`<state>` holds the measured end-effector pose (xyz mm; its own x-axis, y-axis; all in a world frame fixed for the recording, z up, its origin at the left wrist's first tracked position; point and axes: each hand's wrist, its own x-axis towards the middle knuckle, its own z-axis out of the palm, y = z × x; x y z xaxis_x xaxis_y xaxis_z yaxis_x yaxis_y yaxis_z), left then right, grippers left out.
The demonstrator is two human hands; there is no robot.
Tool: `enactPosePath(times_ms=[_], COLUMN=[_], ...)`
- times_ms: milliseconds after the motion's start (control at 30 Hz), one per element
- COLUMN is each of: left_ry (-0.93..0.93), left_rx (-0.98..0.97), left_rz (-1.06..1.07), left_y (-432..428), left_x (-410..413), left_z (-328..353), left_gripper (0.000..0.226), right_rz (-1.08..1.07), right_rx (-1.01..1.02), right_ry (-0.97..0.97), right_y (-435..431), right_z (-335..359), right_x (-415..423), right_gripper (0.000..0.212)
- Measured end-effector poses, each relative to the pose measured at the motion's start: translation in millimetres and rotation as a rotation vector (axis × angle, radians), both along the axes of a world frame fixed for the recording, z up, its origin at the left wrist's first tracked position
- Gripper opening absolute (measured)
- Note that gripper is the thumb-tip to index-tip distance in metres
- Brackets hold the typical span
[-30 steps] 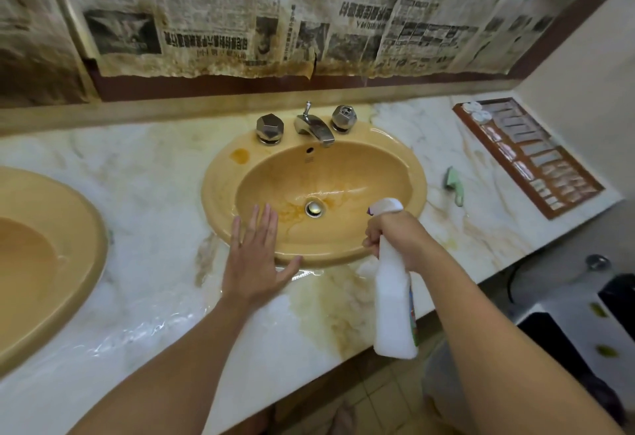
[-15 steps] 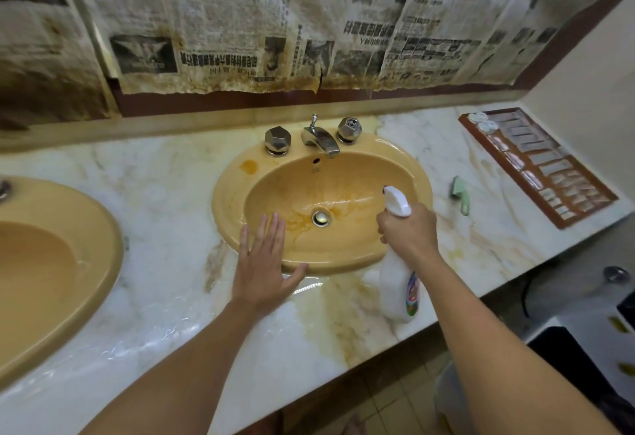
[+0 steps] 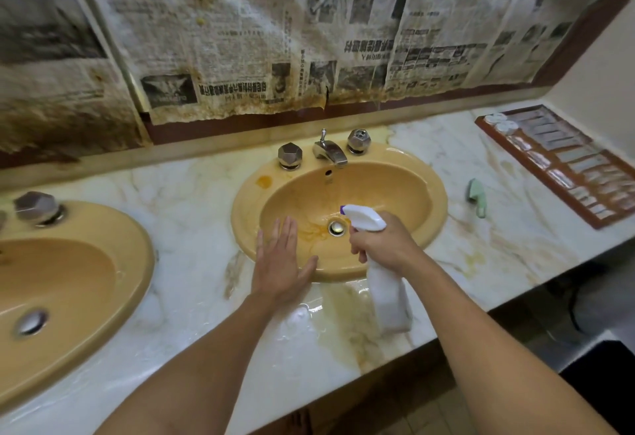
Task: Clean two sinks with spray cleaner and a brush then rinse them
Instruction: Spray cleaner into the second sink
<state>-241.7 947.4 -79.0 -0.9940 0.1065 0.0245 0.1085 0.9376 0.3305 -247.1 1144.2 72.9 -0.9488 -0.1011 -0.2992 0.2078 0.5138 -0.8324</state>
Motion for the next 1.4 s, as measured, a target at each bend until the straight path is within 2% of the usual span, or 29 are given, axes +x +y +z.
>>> enactPosePath(times_ms=[33, 100, 133, 333, 400, 467, 633, 733, 1000, 1133, 1233, 1400], left_ry=[-0.003, -0.004, -0.002, -0.015, -0.022, -0.034, -0.094, -0.109, -0.048, -0.034, -0.052, -0.123], left_rx=[0.002, 0.001, 0.0, 0.029, 0.034, 0.023, 0.014, 0.047, 0.197, 0.229, 0.295, 0.479], left_rz=[0.008, 0.023, 0.026, 0.099, 0.144, 0.209, 0.414, 0.465, 0.387, 0.246, 0.167, 0.223], left_y=[0.9, 5.3, 8.8, 46.5, 61.0, 75.2, 112.4, 134.5, 221.7, 284.2, 330.9, 392.9], left_x=[-0.9, -3.1, -4.6, -13.0, -12.9, -12.3, -3.2, 1.4, -21.6, -49.0, -67.5, -99.5], left_z=[1.4, 4.7, 6.5, 14.1, 14.9, 14.7, 18.5, 25.4, 50.5, 64.6, 73.7, 74.5], left_gripper=[0.097, 0.097, 0.096, 0.088, 0.084, 0.08, 0.087, 0.081, 0.071, 0.063, 0.055, 0.046], right_rz=[0.008, 0.031, 0.028, 0.079, 0.09, 0.108, 0.167, 0.218, 0.154, 0.121, 0.08, -0.051], right_rx=[-0.014, -0.067, -0.097, -0.195, -0.167, -0.122, -0.143, -0.125, -0.169, -0.208, -0.215, -0.187], right_ry=[-0.006, -0.022, -0.032, 0.01, 0.026, 0.057, 0.078, 0.08, 0.139, 0.16, 0.191, 0.261], right_y=[1.9, 11.3, 16.7, 44.5, 52.2, 59.6, 86.1, 107.7, 209.4, 268.9, 313.6, 369.8], right_z=[1.4, 2.8, 4.1, 9.6, 7.7, 4.6, 1.1, 3.5, 14.0, 23.4, 24.0, 9.1], right_x=[-0.3, -3.0, -4.2, -18.8, -28.4, -36.7, -52.1, -58.8, -80.7, -92.3, -96.6, -102.9], right_gripper=[0.005, 0.03, 0.034, 0.015, 0.004, 0.012, 0.009, 0.011, 0.007, 0.022, 0.021, 0.026])
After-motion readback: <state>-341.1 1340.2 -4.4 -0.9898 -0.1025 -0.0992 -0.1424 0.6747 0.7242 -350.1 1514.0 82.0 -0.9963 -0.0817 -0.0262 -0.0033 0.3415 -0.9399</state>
